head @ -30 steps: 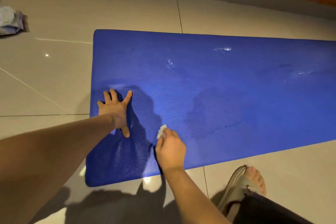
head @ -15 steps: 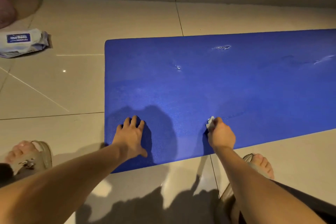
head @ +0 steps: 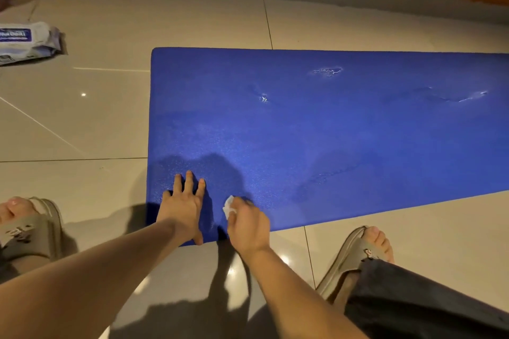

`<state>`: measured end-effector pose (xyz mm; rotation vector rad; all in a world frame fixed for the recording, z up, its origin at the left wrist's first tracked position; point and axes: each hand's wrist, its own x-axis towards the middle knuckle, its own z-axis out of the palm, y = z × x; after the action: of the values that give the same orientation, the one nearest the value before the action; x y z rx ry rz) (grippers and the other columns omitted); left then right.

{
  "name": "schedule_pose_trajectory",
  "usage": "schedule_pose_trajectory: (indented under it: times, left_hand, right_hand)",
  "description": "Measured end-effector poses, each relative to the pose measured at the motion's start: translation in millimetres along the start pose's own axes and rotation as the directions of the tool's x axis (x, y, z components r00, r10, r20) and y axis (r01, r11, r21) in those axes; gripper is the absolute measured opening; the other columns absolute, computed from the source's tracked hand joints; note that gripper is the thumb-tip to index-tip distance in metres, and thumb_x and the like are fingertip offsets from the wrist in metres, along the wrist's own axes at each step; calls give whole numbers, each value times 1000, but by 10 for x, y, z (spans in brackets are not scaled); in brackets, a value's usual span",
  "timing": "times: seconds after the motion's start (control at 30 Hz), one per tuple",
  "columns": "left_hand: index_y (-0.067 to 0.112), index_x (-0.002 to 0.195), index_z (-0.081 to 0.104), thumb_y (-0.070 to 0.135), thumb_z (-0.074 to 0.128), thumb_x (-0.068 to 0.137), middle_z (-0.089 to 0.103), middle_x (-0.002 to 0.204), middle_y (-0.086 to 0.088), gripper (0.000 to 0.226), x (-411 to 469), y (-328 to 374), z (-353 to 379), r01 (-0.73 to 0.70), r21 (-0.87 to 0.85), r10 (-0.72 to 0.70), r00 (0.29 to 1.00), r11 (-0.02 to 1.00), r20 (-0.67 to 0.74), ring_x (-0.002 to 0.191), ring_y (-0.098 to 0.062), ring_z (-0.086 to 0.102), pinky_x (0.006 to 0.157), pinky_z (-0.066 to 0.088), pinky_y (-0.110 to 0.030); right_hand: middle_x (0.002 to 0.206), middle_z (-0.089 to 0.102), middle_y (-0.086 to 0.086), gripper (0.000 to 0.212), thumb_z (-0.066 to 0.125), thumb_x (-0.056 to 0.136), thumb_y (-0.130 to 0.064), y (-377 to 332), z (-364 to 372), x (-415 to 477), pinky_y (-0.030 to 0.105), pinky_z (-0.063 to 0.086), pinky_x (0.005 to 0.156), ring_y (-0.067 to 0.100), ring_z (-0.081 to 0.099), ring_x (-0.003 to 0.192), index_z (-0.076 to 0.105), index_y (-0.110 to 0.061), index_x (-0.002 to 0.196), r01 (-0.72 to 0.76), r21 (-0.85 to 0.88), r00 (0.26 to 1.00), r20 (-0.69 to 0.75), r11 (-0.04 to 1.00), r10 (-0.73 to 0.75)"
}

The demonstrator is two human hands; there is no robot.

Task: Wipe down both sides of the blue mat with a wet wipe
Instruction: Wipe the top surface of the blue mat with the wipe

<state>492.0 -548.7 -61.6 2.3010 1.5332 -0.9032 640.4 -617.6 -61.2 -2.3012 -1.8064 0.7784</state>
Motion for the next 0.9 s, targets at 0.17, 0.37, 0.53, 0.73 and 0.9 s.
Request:
schedule_pose_trajectory:
  times: [0.17, 0.37, 0.53, 0.73, 0.9]
  left_hand:
    - [15, 159, -14, 66, 85, 61, -13, 165, -20, 149, 6, 22, 5, 13, -3, -13, 1000, 1000, 8, 152, -45, -5, 119, 29, -50]
    - [14, 159, -13, 66, 85, 60, -12, 165, -19, 149, 6, 18, -1, 9, -2, -9, 1000, 1000, -2, 152, -45, -3, 118, 29, -50]
    - [13, 159, -12, 65, 86, 59, -11, 165, -20, 150, 3, 32, -15, 6, 9, -6, 1000, 1000, -3, 152, -45, -2, 117, 30, -50]
    - [13, 160, -10, 68, 85, 55, -8, 164, -21, 152, -1, 49, -22, 8, 32, -7, 1000, 999, -9, 151, -46, 0, 114, 37, -48]
    - [13, 159, -12, 69, 85, 56, -10, 164, -20, 152, -18, 35, -42, -6, 17, 7, 1000, 1000, -1, 152, -44, -1, 115, 35, -48]
  right_hand:
    - [104, 65, 4, 14, 50, 97, -23, 730, -287, 214, 34, 42, 67, 31, 65, 94, 60, -25, 106, -239, -5, 964, -125, 971, 236]
    - [100, 66, 12, 11, 58, 90, -15, 1345, -516, 230, 33, 37, 64, 36, 62, 86, 52, -23, 84, -453, 131, 856, -211, 882, 471]
    - [103, 63, 12, 10, 55, 92, -14, 758, -116, 74, 37, 41, 71, 36, 61, 93, 61, -10, 100, -318, 165, 918, -194, 933, 347]
    - [103, 62, 7, 17, 44, 91, -22, 78, 254, -136, 36, 43, 71, 31, 61, 92, 58, -18, 100, -24, 89, 997, -68, 996, 30]
    - [106, 61, 5, 16, 48, 95, -20, 374, 170, -134, 35, 44, 73, 28, 60, 95, 59, -21, 106, -62, 33, 989, -130, 998, 66]
